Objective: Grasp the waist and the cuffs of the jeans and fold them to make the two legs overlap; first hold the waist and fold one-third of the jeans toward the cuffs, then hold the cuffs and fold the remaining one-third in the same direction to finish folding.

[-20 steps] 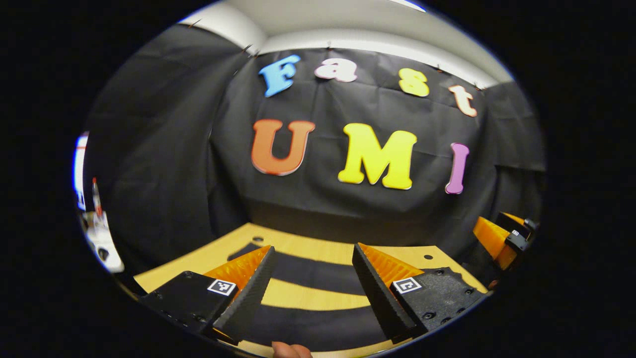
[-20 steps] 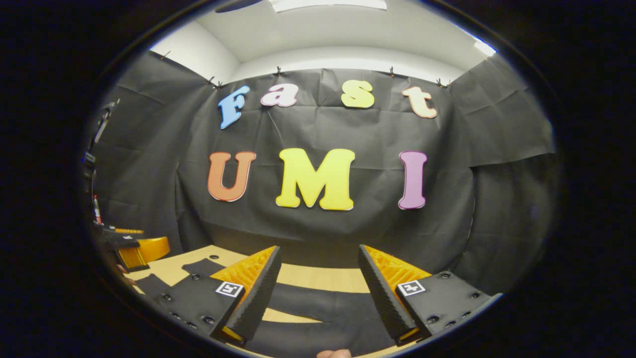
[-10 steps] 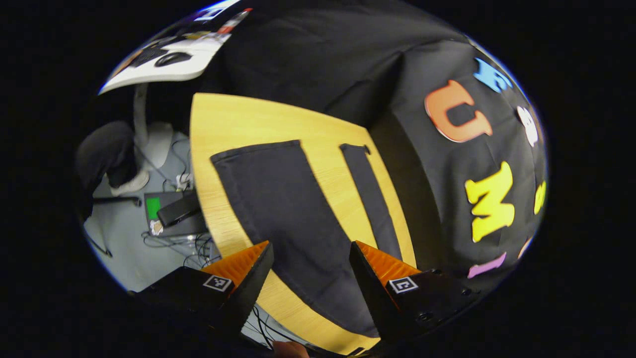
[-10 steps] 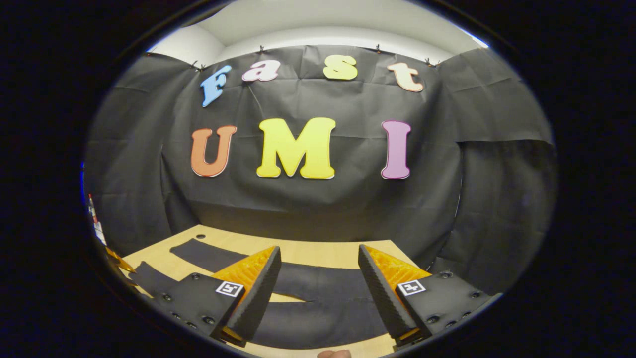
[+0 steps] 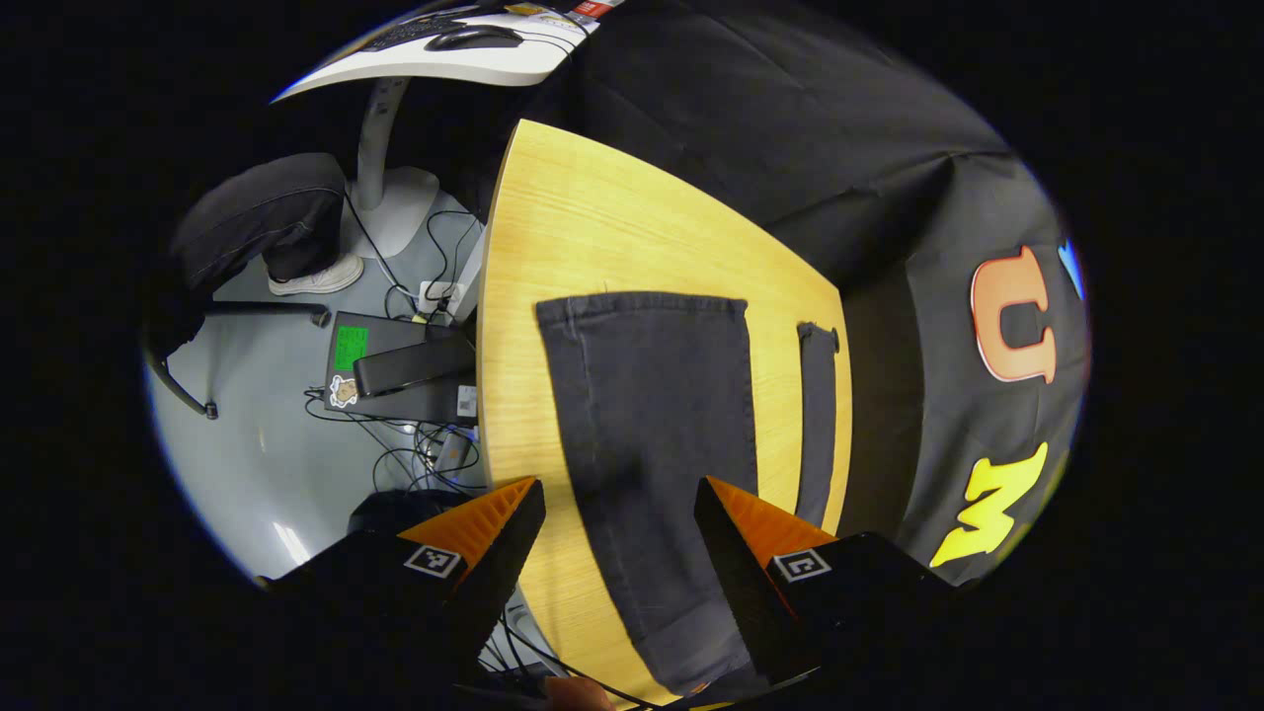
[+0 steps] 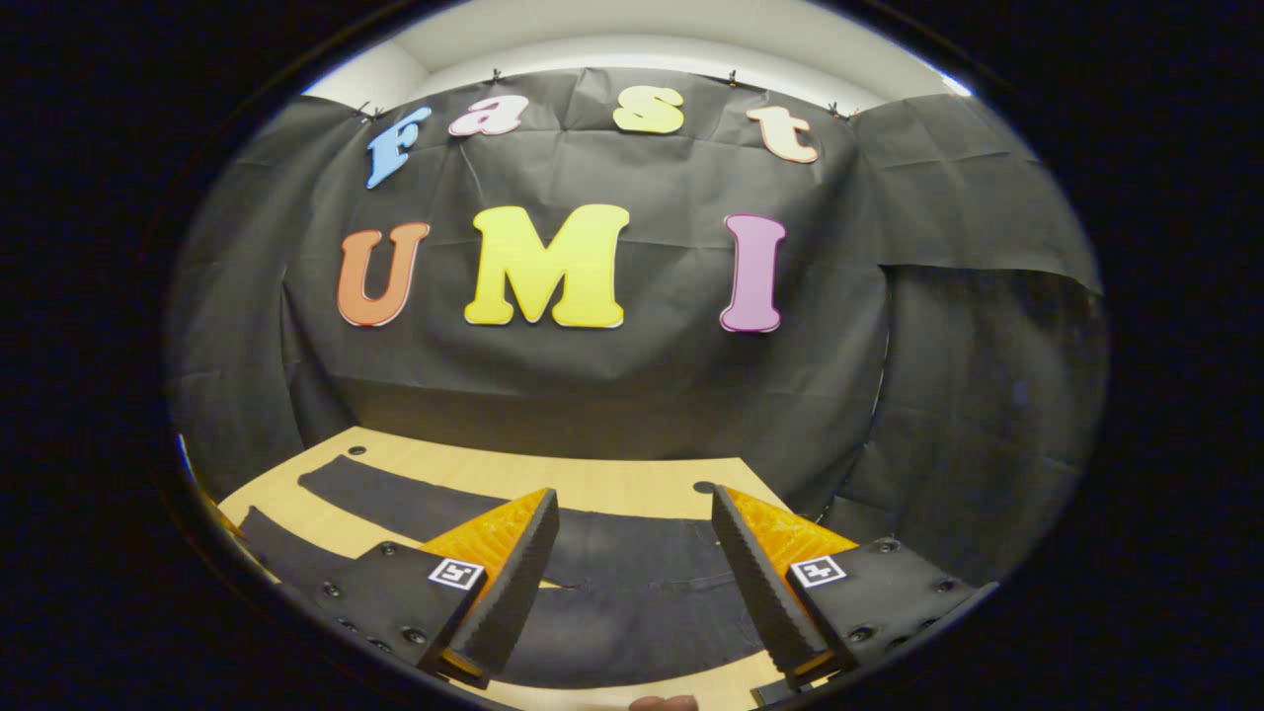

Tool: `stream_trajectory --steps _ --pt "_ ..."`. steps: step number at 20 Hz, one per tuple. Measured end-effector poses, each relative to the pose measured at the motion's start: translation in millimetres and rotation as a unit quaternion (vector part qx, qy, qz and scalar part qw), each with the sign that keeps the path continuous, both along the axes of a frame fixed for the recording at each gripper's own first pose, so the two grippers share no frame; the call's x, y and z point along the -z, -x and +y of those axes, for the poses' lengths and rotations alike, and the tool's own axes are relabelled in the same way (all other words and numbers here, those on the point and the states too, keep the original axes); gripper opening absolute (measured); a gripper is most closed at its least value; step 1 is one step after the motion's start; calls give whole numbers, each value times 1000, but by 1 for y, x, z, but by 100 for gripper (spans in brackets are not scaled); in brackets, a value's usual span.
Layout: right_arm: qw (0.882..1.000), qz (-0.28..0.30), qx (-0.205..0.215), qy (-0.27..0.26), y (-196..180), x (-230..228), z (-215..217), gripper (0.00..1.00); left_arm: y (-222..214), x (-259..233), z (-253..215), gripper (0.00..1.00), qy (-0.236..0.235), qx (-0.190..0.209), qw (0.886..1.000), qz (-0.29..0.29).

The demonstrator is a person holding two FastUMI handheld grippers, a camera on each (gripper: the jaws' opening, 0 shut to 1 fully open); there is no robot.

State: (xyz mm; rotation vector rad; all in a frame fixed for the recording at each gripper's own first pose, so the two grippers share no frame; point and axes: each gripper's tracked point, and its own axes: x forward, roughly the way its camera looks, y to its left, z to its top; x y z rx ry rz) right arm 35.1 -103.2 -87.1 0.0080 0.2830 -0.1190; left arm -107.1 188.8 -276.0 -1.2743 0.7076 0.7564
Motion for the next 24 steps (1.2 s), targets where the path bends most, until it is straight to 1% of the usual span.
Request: stream_trajectory --steps 1,2,3,4,5,6,7,8,9,10,11,12,13,14,15,16,17,19,21,22,23,24 --pt "1000 3 5 1 -1 3 -3 93 -3 2 5 99 -4 1 1000 1" --pt "1000 7 10 1 -1 5 -6 96 -8 4 9 99 -5 2 1000 -1" --pt "1000 10 15 1 -1 7 -10 93 -13 3 12 99 -6 2 1000 -6" --pt "1000 13 21 2 -2 10 -13 93 -19 5 15 99 -7 3 1000 -11" --pt "999 17 28 1 -2 12 -17 96 -25 5 17 98 -10 8 1000 -21" --pt "999 22 34 -1 -1 17 -20 93 -31 6 19 99 -13 11 999 -30" --pt "999 28 40 -3 -1 22 -23 97 -38 6 20 98 -15 15 999 -44" --pt "998 35 47 -7 0 27 -26 94 -45 3 21 99 -14 18 998 -62" --pt "998 43 54 -11 1 32 -29 96 -52 1 20 99 -12 23 996 -82" --pt "997 51 64 -18 1 39 -34 93 -55 4 21 98 -9 26 995 -92" --pt "995 57 74 -27 2 45 -40 96 -57 6 21 84 3 26 994 -107" --pt "993 66 86 -35 1 51 -46 96 -61 10 20 97 14 21 992 -120" --pt "991 75 98 -43 1 59 -54 96 -60 13 21 89 24 14 992 -124" --pt "989 83 111 -55 -1 65 -61 96 -61 17 24 84 30 6 992 -126" --pt "985 98 124 -70 -3 75 -71 93 -59 19 26 61 36 1 992 -124" --pt "979 114 138 -93 -3 85 -80 99 -56 26 26 46 40 -3 993 -112" --pt "973 132 152 -115 0 99 -90 97 -56 29 28 30 42 -7 993 -111" --pt "956 163 181 -164 3 121 -109 95 -56 30 29 10 45 -4 993 -112" --pt "933 204 207 -211 13 149 -128 93 -56 30 28 4 45 3 993 -108" --pt "917 232 226 -232 22 165 -137 93 -57 31 28 4 47 3 993 -108" --pt "898 256 249 -258 33 180 -142 93 -56 31 28 3 51 1 993 -109" --pt "878 278 266 -286 40 195 -144 98 -56 30 28 3 55 -4 992 -109"
